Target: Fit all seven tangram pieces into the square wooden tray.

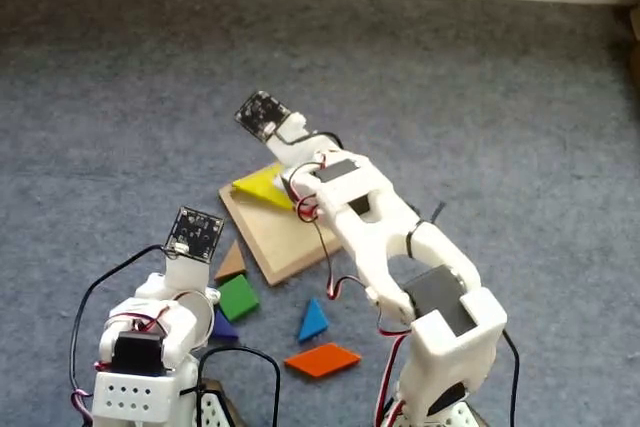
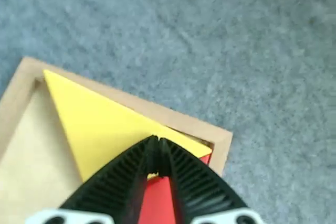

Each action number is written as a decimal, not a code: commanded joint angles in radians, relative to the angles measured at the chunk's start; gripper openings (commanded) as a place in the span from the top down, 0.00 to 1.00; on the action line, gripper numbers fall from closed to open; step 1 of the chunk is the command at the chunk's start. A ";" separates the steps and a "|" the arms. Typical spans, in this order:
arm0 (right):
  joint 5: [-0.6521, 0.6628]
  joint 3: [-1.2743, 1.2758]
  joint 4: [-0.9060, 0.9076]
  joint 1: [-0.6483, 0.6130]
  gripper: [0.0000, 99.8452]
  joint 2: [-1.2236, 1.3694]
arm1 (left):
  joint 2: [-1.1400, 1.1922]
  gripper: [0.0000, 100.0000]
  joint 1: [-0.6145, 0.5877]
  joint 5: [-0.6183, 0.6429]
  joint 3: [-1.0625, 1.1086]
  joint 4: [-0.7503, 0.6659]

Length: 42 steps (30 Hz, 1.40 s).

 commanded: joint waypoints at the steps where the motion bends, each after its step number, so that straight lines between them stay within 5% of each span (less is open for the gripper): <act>1: 0.152 0.033 0.030 -0.016 0.99 -0.015 | -0.039 1.00 0.012 -0.009 0.019 0.003; 6: 0.259 0.077 0.031 -0.007 0.99 -0.015 | -0.039 1.00 0.012 -0.009 0.019 0.003; 17: 0.242 0.077 0.031 0.053 0.99 -0.067 | -0.039 1.00 0.012 -0.009 0.019 0.003; 27: -0.109 0.199 0.163 0.088 0.98 -0.487 | -0.039 1.00 0.012 -0.009 0.019 0.003; 35: -0.525 0.245 0.409 0.107 0.98 -0.665 | -0.039 1.00 0.012 -0.009 0.019 0.003; 42: -0.575 0.248 0.613 0.302 0.99 -0.780 | -0.039 1.00 0.012 -0.009 0.019 0.003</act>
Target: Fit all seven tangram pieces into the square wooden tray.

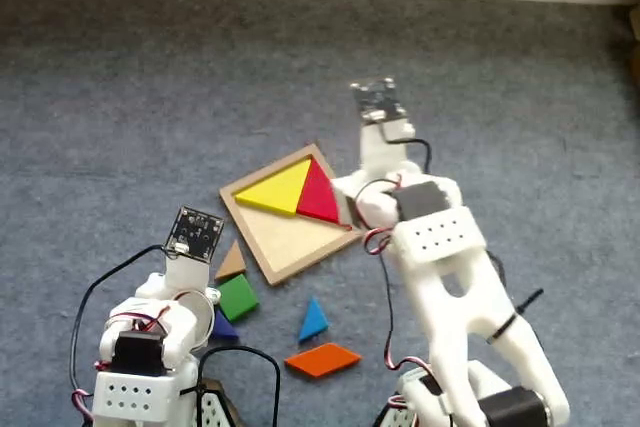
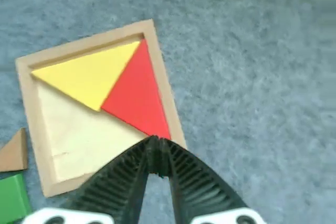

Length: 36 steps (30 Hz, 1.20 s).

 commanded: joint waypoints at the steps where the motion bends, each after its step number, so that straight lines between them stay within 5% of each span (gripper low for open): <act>1: -0.006 -0.007 0.101 0.130 0.99 -0.081 | -0.039 1.00 0.012 -0.009 0.019 0.003; 7: -0.005 0.036 0.242 0.266 0.99 -0.151 | -0.039 1.00 0.012 -0.009 0.019 0.003; 13: -0.005 0.260 0.143 0.381 0.99 -0.326 | -0.039 1.00 0.012 -0.009 0.019 0.003; 19: -0.005 0.561 -0.059 0.421 0.99 -0.564 | -0.039 1.00 0.012 -0.009 0.019 0.003; 36: -0.011 1.007 -0.062 0.473 0.99 -1.030 | -0.041 1.00 0.010 -0.009 0.010 0.008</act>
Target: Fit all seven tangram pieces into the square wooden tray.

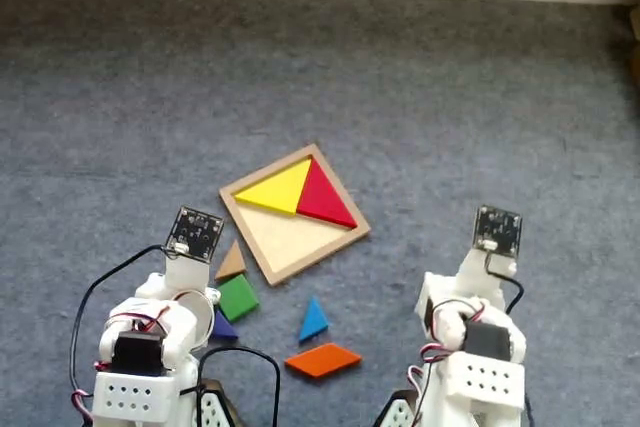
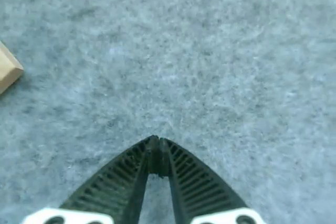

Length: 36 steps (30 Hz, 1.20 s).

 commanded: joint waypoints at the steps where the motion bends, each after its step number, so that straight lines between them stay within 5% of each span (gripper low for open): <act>1: -0.012 0.039 -0.022 0.013 0.99 -0.110 | -0.042 1.00 0.008 -0.011 -0.002 0.006; 6: -0.012 0.125 -0.018 0.015 0.99 -0.266 | -0.039 1.00 -0.036 -0.026 -0.151 0.026; 12: -0.011 0.154 0.039 0.012 0.99 -0.367 | -0.039 1.00 0.021 -0.436 -0.263 0.060; 21: -0.011 0.154 0.045 0.012 0.99 -0.371 | 0.193 0.99 0.025 -0.431 -0.552 0.153; 27: -0.011 0.154 0.045 0.015 0.99 -0.371 | 0.585 0.77 0.065 -0.250 -0.699 0.169; 30: -0.011 0.154 0.047 0.015 0.99 -0.369 | 0.742 0.70 0.065 -0.144 -0.725 0.110; 36: -0.011 0.154 0.047 0.015 0.99 -0.369 | 0.990 0.71 0.065 -0.058 -0.708 -0.077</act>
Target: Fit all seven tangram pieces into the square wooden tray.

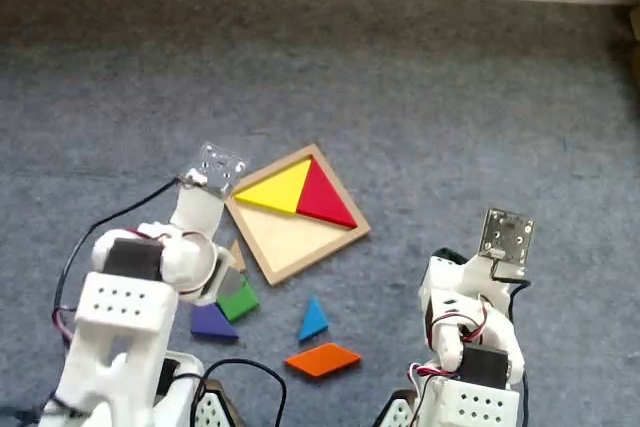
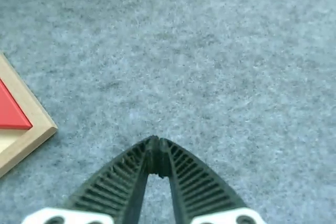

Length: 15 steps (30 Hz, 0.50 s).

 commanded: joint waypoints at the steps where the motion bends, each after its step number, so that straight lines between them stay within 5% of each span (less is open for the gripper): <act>1: -0.006 0.111 0.005 0.012 0.99 -0.019 | 0.142 0.71 0.019 0.048 -0.035 -0.104; 15: -0.006 0.111 0.005 0.012 0.99 -0.019 | 0.507 0.71 0.019 0.064 -0.036 -0.365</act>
